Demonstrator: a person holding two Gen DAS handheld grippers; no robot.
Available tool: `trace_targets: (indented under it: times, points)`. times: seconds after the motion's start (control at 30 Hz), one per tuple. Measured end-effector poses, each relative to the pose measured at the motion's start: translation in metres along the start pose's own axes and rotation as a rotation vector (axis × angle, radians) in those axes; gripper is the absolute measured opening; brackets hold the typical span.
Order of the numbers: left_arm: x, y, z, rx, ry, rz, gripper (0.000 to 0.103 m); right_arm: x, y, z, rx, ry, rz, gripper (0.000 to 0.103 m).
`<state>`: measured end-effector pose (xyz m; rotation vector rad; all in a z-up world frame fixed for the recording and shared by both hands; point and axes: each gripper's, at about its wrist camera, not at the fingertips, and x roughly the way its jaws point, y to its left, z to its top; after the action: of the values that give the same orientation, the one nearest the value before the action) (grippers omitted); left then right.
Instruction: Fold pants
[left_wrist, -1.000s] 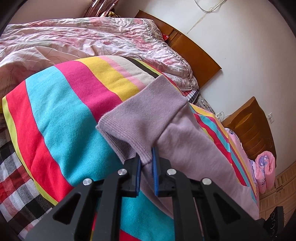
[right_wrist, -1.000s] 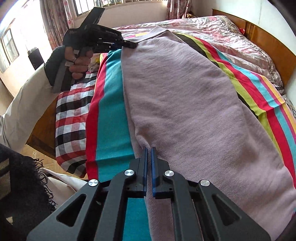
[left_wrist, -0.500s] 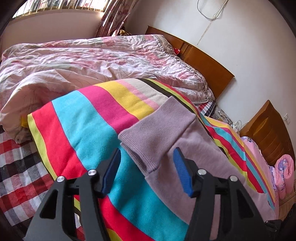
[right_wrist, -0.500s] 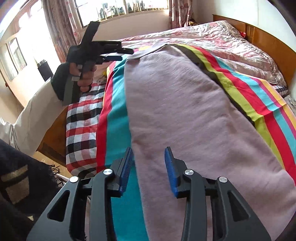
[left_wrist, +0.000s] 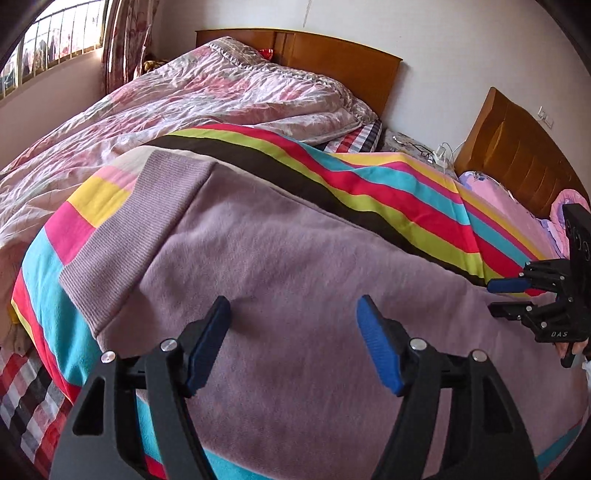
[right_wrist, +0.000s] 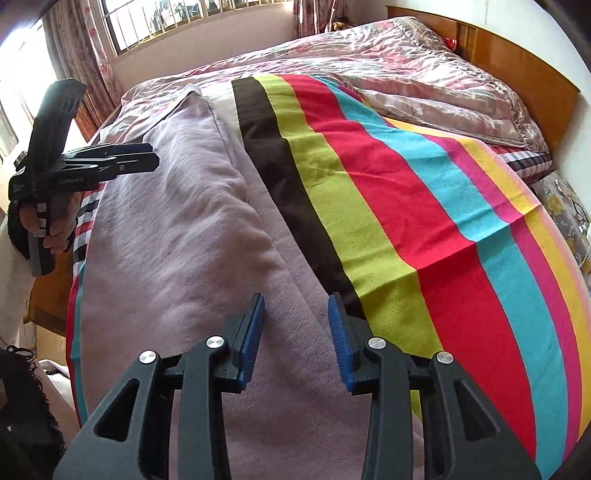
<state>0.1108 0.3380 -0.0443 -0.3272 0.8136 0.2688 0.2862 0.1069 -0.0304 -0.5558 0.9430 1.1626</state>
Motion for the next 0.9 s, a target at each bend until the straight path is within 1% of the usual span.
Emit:
trace_targets:
  times: [0.03,0.07,0.1,0.13,0.17,0.2,0.27,0.3,0.37,0.4,0.43,0.47,0.5,0.53,0.57,0.63,0.7,0.8,0.87,0.9]
  points:
    - [0.002,0.002,-0.002,0.0,0.002,-0.004,0.071,0.002,0.002,-0.002,-0.01,0.003,0.003,0.034]
    - [0.002,0.002,-0.005,0.007,0.0,-0.005,0.071,0.002,0.004,-0.003,-0.018,0.0,-0.002,0.024]
    - [0.001,0.003,-0.004,0.011,0.0,-0.003,0.071,0.0,0.007,-0.005,-0.029,-0.01,-0.018,0.011]
    - [0.0,0.002,-0.003,0.009,-0.002,0.0,0.071,-0.005,0.011,-0.007,-0.041,-0.027,-0.029,0.008]
    - [-0.003,0.002,-0.002,0.006,-0.009,0.0,0.071,-0.013,0.017,-0.008,-0.062,-0.057,-0.064,0.006]
    - [-0.006,0.001,0.0,0.008,-0.019,-0.002,0.071,-0.023,0.022,-0.008,-0.079,-0.095,-0.118,0.006]
    - [-0.011,-0.003,0.003,0.022,-0.037,0.007,0.074,-0.044,0.025,-0.007,-0.062,-0.166,-0.184,0.005]
    - [-0.01,-0.004,0.003,0.032,-0.035,0.019,0.076,-0.048,0.024,-0.006,-0.053,-0.177,-0.192,0.005]
    - [0.002,-0.002,0.002,0.042,-0.004,0.059,0.076,-0.036,0.021,-0.005,-0.053,-0.143,-0.193,0.005]
    - [0.008,0.0,0.0,0.042,0.004,0.068,0.076,-0.024,0.019,-0.005,-0.058,-0.109,-0.185,0.005]
    - [0.009,0.002,-0.001,0.047,-0.007,0.063,0.077,-0.011,0.016,-0.005,-0.056,-0.068,-0.184,0.006]
    - [0.008,0.002,-0.002,0.053,-0.014,0.062,0.077,0.0,0.013,-0.005,-0.053,-0.036,-0.198,0.015]
    - [0.006,0.002,-0.003,0.051,-0.015,0.069,0.077,0.003,0.011,-0.005,-0.044,-0.035,-0.203,0.026]
    - [0.002,0.004,-0.003,0.04,-0.024,0.076,0.077,0.001,0.007,0.0,-0.019,-0.055,-0.199,0.031]
    - [-0.005,0.007,-0.004,0.024,-0.039,0.077,0.077,-0.003,0.002,0.006,0.015,-0.077,-0.181,0.038]
    - [-0.017,0.015,-0.006,-0.013,-0.075,0.068,0.079,-0.01,0.001,0.025,0.049,-0.144,-0.127,0.039]
    - [-0.026,0.023,-0.006,-0.047,-0.102,0.071,0.08,-0.007,0.005,0.049,0.052,-0.177,-0.063,0.039]
    - [-0.029,0.033,-0.005,-0.085,-0.103,0.099,0.081,0.014,0.02,0.085,0.018,-0.173,-0.002,0.039]
    - [-0.026,0.039,-0.007,-0.099,-0.091,0.101,0.082,0.031,0.035,0.105,-0.013,-0.161,0.024,0.039]
    - [-0.024,0.041,-0.008,-0.104,-0.086,0.098,0.082,0.038,0.044,0.113,-0.031,-0.159,0.05,0.038]
